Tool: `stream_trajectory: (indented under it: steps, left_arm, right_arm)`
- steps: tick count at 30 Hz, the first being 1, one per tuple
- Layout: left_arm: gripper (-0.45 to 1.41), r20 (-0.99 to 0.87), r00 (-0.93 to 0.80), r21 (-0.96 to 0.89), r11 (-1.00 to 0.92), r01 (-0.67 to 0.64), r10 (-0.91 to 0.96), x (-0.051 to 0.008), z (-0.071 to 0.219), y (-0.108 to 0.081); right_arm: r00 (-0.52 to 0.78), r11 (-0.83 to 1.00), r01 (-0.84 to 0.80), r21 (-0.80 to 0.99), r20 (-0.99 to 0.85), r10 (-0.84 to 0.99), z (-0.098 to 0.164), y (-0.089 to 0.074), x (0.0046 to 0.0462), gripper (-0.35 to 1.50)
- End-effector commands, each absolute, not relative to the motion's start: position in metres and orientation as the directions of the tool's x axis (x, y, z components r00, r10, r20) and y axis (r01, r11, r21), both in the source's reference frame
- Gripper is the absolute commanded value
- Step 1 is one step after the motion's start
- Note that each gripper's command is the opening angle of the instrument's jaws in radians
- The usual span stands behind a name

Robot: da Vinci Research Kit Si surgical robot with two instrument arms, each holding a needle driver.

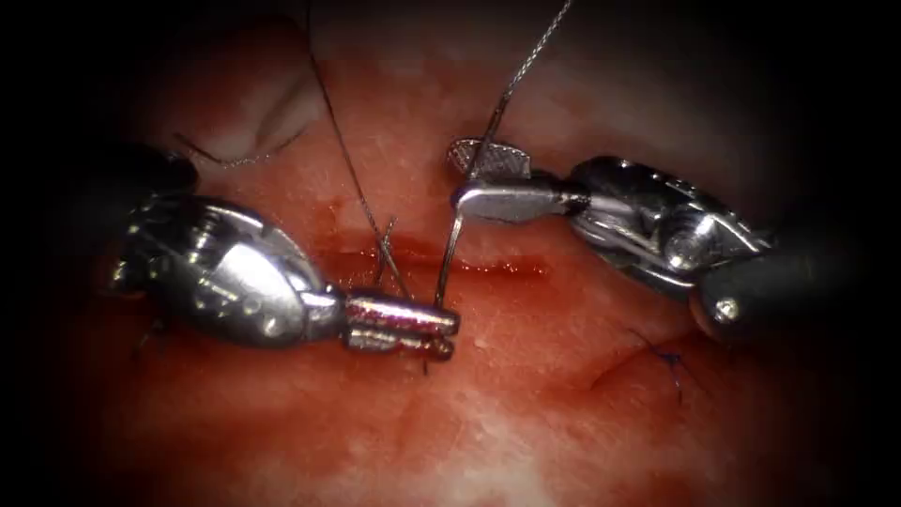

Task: Wound Closure
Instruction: Grip the needle with the right tool, then throw the needle through the top portion of the cut.

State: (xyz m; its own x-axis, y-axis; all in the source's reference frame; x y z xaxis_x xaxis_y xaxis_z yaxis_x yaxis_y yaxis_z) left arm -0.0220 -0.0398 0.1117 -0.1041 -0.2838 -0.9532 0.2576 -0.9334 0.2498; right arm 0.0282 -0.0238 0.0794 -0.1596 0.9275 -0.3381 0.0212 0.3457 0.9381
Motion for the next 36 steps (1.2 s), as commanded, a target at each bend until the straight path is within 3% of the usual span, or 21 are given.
stream_trajectory:
  steps: [1, 6, 19, 21, 22, 23, 28, 36]
  left_arm:
    - [-0.45, -0.953, -0.102, 0.251, -0.933, 0.258, -0.284, -0.0225, 0.1123, -0.0399]
    - [-0.45, -0.953, -0.102, 0.251, -0.933, 0.258, -0.285, -0.0226, 0.1122, -0.0401]
    - [-0.45, -0.954, -0.102, 0.250, -0.933, 0.258, -0.283, -0.0228, 0.1118, -0.0402]
    - [0.51, -0.973, -0.123, 0.161, -0.955, 0.248, -0.196, -0.0227, 0.1114, -0.0400]
    - [0.86, -0.980, -0.133, 0.113, -0.964, 0.242, -0.148, -0.0226, 0.1111, -0.0399]
    - [1.04, -0.986, -0.145, 0.052, -0.971, 0.234, -0.087, -0.0224, 0.1107, -0.0397]
    - [1.26, -0.983, -0.166, -0.119, -0.968, 0.220, 0.083, -0.0207, 0.1089, -0.0387]
    - [1.16, -0.936, -0.216, -0.319, -0.928, 0.190, 0.278, -0.0173, 0.1091, -0.0384]
  right_arm:
    - [-0.163, 0.340, 0.024, 0.940, -0.332, 0.929, 0.0796, -0.0239, 0.0287, 0.10]
    - [-0.174, 0.337, 0.036, 0.941, -0.326, 0.929, 0.0792, -0.0235, 0.0286, -0.35]
    - [-0.175, 0.383, 0.044, 0.923, -0.371, 0.912, 0.0792, -0.0236, 0.0284, -0.35]
    - [-0.169, 0.394, 0.040, 0.918, -0.382, 0.908, 0.0793, -0.0236, 0.0283, -0.35]
    - [-0.169, 0.400, 0.039, 0.916, -0.388, 0.906, 0.0793, -0.0236, 0.0282, -0.35]
    - [-0.166, 0.405, 0.037, 0.914, -0.394, 0.904, 0.0794, -0.0236, 0.0282, -0.35]
    - [-0.155, 0.523, 0.009, 0.853, -0.515, 0.843, 0.0797, -0.0233, 0.0277, -0.35]
    - [-0.103, 0.813, -0.028, 0.581, -0.811, 0.576, 0.0809, -0.0219, 0.0267, -0.35]
